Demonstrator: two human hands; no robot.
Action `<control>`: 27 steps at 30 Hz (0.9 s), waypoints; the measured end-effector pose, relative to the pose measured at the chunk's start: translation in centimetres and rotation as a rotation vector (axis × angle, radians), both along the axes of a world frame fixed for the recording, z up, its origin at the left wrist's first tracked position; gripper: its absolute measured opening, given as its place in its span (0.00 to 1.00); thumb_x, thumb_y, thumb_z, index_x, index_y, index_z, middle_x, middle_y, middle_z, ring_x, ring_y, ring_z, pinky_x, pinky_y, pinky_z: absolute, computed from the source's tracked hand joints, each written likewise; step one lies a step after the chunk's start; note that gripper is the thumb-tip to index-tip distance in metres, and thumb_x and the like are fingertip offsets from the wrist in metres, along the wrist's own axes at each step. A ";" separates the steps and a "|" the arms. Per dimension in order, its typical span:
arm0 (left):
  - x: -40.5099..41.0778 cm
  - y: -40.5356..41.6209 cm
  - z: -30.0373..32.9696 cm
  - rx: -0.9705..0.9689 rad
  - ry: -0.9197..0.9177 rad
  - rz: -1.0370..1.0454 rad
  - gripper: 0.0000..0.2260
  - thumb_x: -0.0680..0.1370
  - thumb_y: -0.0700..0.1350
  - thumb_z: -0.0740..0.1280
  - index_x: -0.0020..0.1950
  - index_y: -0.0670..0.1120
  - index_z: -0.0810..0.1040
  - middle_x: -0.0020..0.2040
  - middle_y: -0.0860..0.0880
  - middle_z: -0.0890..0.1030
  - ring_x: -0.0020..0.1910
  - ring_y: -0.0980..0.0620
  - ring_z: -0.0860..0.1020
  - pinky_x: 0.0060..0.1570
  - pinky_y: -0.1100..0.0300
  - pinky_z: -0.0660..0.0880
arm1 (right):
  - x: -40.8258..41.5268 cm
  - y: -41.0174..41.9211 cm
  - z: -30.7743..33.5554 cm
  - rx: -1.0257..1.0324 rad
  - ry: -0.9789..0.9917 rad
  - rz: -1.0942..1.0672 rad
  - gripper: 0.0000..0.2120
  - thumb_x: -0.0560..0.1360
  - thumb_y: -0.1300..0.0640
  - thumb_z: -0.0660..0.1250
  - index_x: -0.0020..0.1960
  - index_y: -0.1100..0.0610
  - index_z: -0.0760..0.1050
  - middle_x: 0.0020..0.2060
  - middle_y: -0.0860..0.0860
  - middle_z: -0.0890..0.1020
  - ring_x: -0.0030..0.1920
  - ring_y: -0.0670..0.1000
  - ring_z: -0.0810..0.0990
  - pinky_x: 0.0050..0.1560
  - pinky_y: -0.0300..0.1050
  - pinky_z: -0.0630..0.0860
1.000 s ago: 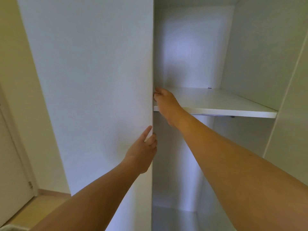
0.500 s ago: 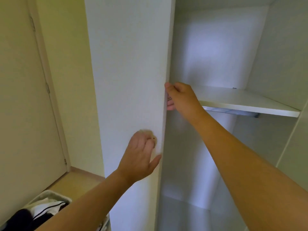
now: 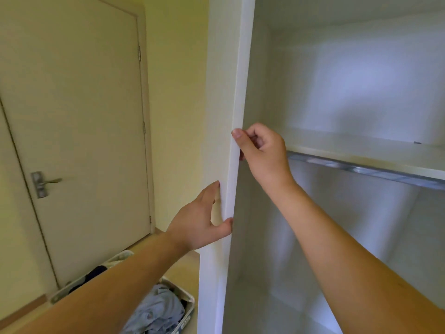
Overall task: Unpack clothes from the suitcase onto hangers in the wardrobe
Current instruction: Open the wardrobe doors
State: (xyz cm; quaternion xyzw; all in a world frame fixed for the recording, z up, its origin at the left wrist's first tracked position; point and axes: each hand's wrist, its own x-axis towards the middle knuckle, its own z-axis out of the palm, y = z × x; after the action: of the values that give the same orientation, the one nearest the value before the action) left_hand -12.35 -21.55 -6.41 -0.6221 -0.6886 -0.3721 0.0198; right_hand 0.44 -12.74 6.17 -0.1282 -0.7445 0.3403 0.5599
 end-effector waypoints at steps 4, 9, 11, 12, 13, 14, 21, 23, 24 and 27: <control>-1.5 -1.4 -0.4 -0.015 -0.073 -0.054 0.36 0.74 0.63 0.62 0.78 0.61 0.50 0.73 0.63 0.66 0.65 0.57 0.74 0.63 0.52 0.73 | -2.6 -1.0 -0.7 -0.023 0.036 0.136 0.17 0.74 0.48 0.71 0.35 0.54 0.68 0.29 0.45 0.74 0.35 0.46 0.73 0.42 0.57 0.77; -3.1 -4.1 0.6 -0.001 -0.149 -0.163 0.21 0.77 0.52 0.63 0.68 0.64 0.66 0.55 0.63 0.79 0.53 0.58 0.79 0.53 0.61 0.76 | -6.1 -2.2 -0.9 -0.017 0.005 0.178 0.21 0.72 0.41 0.71 0.60 0.50 0.72 0.54 0.40 0.78 0.55 0.39 0.76 0.52 0.38 0.75; -4.0 -5.0 0.8 0.020 -0.090 -0.125 0.15 0.77 0.50 0.63 0.59 0.68 0.69 0.42 0.58 0.82 0.39 0.56 0.80 0.40 0.66 0.75 | -7.4 -2.5 -0.9 -0.013 -0.033 0.196 0.32 0.72 0.39 0.69 0.71 0.50 0.66 0.65 0.43 0.73 0.64 0.41 0.72 0.62 0.43 0.74; -4.9 -5.7 0.6 0.031 -0.050 -0.075 0.12 0.77 0.50 0.64 0.54 0.68 0.69 0.34 0.55 0.80 0.31 0.55 0.78 0.32 0.68 0.71 | -8.3 -3.1 -0.8 -0.013 -0.051 0.215 0.35 0.72 0.38 0.68 0.74 0.50 0.63 0.68 0.43 0.71 0.67 0.40 0.69 0.66 0.45 0.71; -5.5 -6.2 0.3 0.044 -0.016 -0.035 0.09 0.77 0.50 0.64 0.49 0.66 0.69 0.28 0.52 0.77 0.26 0.53 0.75 0.27 0.68 0.67 | -9.1 -3.4 -0.8 -0.012 -0.058 0.225 0.37 0.72 0.38 0.68 0.76 0.50 0.62 0.71 0.43 0.69 0.70 0.39 0.66 0.69 0.47 0.69; -6.0 -6.7 0.0 0.061 0.010 -0.002 0.07 0.77 0.51 0.63 0.46 0.63 0.68 0.25 0.51 0.75 0.23 0.51 0.74 0.25 0.68 0.64 | -9.9 -3.7 -0.9 -0.009 -0.056 0.225 0.38 0.72 0.37 0.68 0.77 0.50 0.60 0.73 0.43 0.67 0.72 0.39 0.64 0.72 0.49 0.66; -11.6 -9.2 -0.8 0.056 -0.033 0.168 0.13 0.77 0.54 0.62 0.43 0.45 0.72 0.29 0.47 0.78 0.27 0.49 0.75 0.28 0.55 0.69 | -15.8 -5.8 -1.2 0.069 -0.064 0.112 0.43 0.71 0.35 0.67 0.78 0.52 0.57 0.78 0.46 0.58 0.76 0.41 0.54 0.77 0.46 0.55; -13.5 -10.0 -0.8 0.043 -0.054 0.223 0.12 0.78 0.53 0.63 0.42 0.46 0.71 0.29 0.49 0.76 0.27 0.52 0.73 0.29 0.57 0.67 | -17.9 -6.3 -1.4 0.098 -0.095 0.072 0.44 0.70 0.33 0.66 0.78 0.50 0.55 0.78 0.46 0.56 0.77 0.41 0.52 0.76 0.44 0.53; -14.5 -10.3 -0.8 0.033 -0.062 0.250 0.10 0.79 0.51 0.64 0.40 0.48 0.70 0.29 0.52 0.74 0.27 0.55 0.70 0.29 0.59 0.65 | -19.1 -6.7 -1.4 0.109 -0.105 0.051 0.44 0.70 0.32 0.66 0.78 0.49 0.55 0.78 0.46 0.55 0.77 0.42 0.51 0.76 0.43 0.53; -17.2 -11.0 -0.4 0.012 -0.105 0.314 0.11 0.79 0.52 0.64 0.41 0.47 0.70 0.32 0.50 0.75 0.30 0.52 0.72 0.33 0.55 0.70 | -22.3 -7.6 -1.4 0.130 -0.116 -0.004 0.44 0.71 0.33 0.66 0.79 0.50 0.54 0.79 0.48 0.53 0.78 0.45 0.50 0.76 0.44 0.53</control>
State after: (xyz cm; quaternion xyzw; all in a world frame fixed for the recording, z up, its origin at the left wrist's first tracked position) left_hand -29.60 -32.52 -6.84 -0.4863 -0.7752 -0.4007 0.0454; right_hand -21.83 -20.37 4.73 -0.1124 -0.7960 0.2820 0.5237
